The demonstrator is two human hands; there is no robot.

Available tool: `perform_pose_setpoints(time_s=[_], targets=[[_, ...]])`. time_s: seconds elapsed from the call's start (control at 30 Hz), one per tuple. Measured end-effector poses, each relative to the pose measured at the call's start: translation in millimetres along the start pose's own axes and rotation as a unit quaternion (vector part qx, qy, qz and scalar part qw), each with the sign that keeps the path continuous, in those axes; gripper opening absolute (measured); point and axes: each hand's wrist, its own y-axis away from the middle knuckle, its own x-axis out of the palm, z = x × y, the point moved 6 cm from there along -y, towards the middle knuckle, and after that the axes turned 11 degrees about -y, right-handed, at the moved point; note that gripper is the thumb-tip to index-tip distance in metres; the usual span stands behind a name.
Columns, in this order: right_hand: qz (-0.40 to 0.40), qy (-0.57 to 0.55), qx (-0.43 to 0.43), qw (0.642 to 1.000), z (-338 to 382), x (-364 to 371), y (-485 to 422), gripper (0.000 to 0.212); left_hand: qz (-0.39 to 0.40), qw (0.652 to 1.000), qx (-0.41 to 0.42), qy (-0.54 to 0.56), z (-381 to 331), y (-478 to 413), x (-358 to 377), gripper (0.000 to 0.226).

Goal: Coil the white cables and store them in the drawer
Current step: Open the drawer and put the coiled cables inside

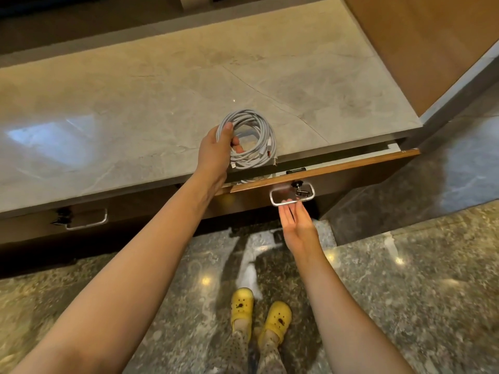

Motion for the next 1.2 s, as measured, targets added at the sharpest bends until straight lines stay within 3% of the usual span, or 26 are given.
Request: perform_pose_setpoints(time_s=[0.1,0.3,0.73,0.8,0.87,0.93,1.0,1.03,1.1,1.17,1.2], targets=[[0.027,-0.011,0.033,0.999,-5.1,-3.6,-2.6,0.037,0.004,1.0,-0.003,0.008,-0.8,-0.2,0.6,0.026],[-0.018,-0.077,0.057,0.995,-5.7,-10.4,10.4,0.035,0.013,0.999,-0.007,0.035,-1.5,-1.2,0.7,0.025],[-0.043,0.003,0.031,0.999,12.5,-39.0,64.4,0.019,0.004,1.0,0.019,0.019,-8.4,16.5,2.3,0.024],[-0.047,0.063,0.038,0.996,23.2,-36.8,78.3,0.019,0.021,1.0,0.023,0.004,-6.5,32.3,10.3,0.023],[-0.059,0.232,0.028,0.971,40.3,-31.6,99.3,0.02,0.035,0.998,0.036,-0.031,-0.2,54.2,21.8,0.024],[-0.073,0.463,-0.091,0.879,71.0,-11.3,123.8,0.021,0.031,0.998,0.038,-0.039,11.1,71.3,30.2,0.027],[-0.041,0.591,-0.294,0.75,101.6,38.1,148.5,0.02,0.026,0.999,0.024,-0.03,23.7,77.6,35.7,0.027],[0.003,0.636,-0.355,0.685,108.2,62.9,151.4,0.022,0.024,0.999,0.013,-0.022,29.3,77.7,36.5,0.027],[0.097,0.767,-0.348,0.53,103.2,93.9,127.7,0.031,0.018,1.0,-0.012,0.004,38.9,76.0,36.9,0.027],[0.124,0.879,-0.28,0.367,91.9,95.0,93.0,0.042,0.016,1.0,-0.022,0.013,46.2,73.1,36.3,0.026],[0.119,0.907,-0.257,0.313,87.9,89.6,81.4,0.046,0.017,1.0,-0.021,0.013,48.0,72.0,35.5,0.026]])
